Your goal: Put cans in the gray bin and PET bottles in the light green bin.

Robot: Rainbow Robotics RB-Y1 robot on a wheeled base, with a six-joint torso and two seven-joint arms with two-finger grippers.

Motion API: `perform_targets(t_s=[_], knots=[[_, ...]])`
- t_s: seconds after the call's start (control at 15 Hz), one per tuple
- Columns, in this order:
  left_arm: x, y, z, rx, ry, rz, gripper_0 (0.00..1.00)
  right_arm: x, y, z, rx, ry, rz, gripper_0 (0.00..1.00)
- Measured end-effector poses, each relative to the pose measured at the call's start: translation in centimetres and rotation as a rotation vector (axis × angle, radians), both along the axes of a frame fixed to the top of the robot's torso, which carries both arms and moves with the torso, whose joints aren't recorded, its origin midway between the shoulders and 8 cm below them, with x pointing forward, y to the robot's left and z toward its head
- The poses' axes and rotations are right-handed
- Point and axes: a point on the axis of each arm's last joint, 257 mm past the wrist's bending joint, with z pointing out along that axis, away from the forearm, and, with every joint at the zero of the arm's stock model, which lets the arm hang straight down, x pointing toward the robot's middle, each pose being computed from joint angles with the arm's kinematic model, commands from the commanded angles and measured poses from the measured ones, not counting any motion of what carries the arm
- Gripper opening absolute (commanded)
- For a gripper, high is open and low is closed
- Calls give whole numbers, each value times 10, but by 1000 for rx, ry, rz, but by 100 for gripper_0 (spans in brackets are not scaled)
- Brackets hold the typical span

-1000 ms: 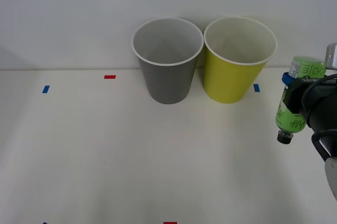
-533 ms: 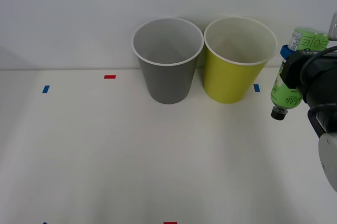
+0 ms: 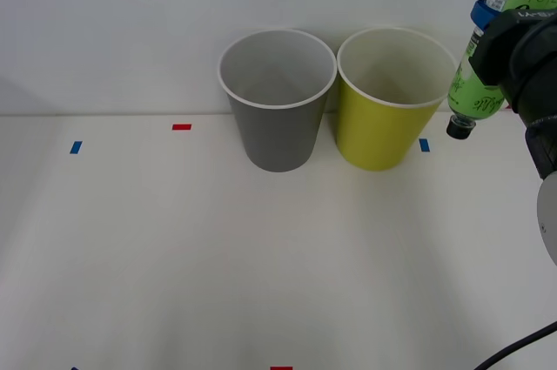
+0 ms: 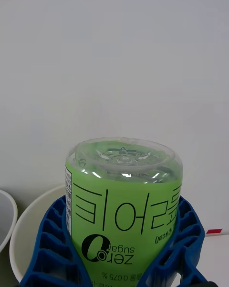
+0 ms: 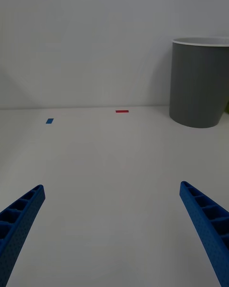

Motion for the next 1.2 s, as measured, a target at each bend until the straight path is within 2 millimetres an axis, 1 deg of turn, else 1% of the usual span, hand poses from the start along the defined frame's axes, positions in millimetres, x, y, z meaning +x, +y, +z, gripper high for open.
perform_targets(t_s=[0.13, 0.33, 0.47, 0.53, 0.67, 0.8, 1.2], knots=[[0, 0, 0, 0, 0, 0, 97, -1, 8, 26, -5, -57, 16, 0], [0, 0, 0, 0, 0, 0, 98, -4, 14, 58, -7, -127, 31, 0], [0, 0, 0, 0, 0, 0, 98, -5, 17, 77, -5, -166, 41, 0], [0, 0, 0, 0, 0, 0, 97, 1, 20, 82, -7, -168, 48, 0], [0, 0, 0, 0, 0, 0, 98, 16, 26, 87, -9, -163, 70, 0], [0, 0, 0, 0, 0, 0, 97, 34, 29, 88, -2, -164, 98, 0], [0, 0, 0, 0, 0, 0, 97, 80, 27, 86, -51, -196, 119, 0]])
